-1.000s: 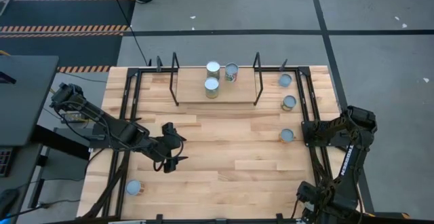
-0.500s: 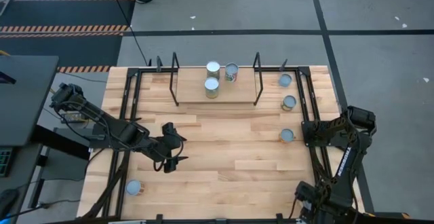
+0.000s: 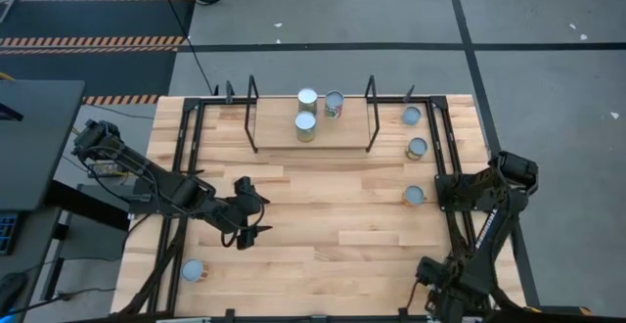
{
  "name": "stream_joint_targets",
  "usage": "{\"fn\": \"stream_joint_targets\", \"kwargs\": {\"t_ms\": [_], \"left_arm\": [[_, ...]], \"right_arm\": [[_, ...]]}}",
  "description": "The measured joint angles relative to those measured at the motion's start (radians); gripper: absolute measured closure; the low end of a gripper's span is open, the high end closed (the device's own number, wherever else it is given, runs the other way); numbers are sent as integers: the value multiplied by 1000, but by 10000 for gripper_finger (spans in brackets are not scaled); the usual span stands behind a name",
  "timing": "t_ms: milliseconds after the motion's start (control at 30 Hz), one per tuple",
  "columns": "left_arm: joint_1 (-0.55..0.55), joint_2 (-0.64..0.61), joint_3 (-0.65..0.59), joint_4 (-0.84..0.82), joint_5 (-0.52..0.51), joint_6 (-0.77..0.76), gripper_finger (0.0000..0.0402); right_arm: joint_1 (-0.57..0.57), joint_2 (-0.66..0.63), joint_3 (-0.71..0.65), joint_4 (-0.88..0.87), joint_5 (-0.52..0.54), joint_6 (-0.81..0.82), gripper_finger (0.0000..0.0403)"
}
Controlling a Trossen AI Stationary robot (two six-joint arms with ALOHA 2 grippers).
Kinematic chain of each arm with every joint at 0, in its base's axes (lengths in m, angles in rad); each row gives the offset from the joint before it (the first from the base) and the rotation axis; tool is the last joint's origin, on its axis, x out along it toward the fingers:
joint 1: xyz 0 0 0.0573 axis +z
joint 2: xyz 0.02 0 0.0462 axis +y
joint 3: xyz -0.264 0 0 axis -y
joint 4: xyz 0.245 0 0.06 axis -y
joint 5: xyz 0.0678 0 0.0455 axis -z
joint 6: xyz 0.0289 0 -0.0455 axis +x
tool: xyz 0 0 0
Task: Pick and place cans onto a shelf
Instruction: Put the canned spaghetti sauce on the shelf
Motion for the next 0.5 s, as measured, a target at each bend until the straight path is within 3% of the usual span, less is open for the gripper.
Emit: {"fn": "stream_joint_targets", "kwargs": {"t_ms": [133,267,500], "left_arm": [[0,0,0,1,0,0,61],[0,0,0,3,0,0,61],[0,0,0,2,0,0,60]], "right_arm": [[-87,0,86,-88,85,-198,114],[-217,-1,180,-187,188,-516,109],[-585,-1,283,-247,229,-1149,111]]}}
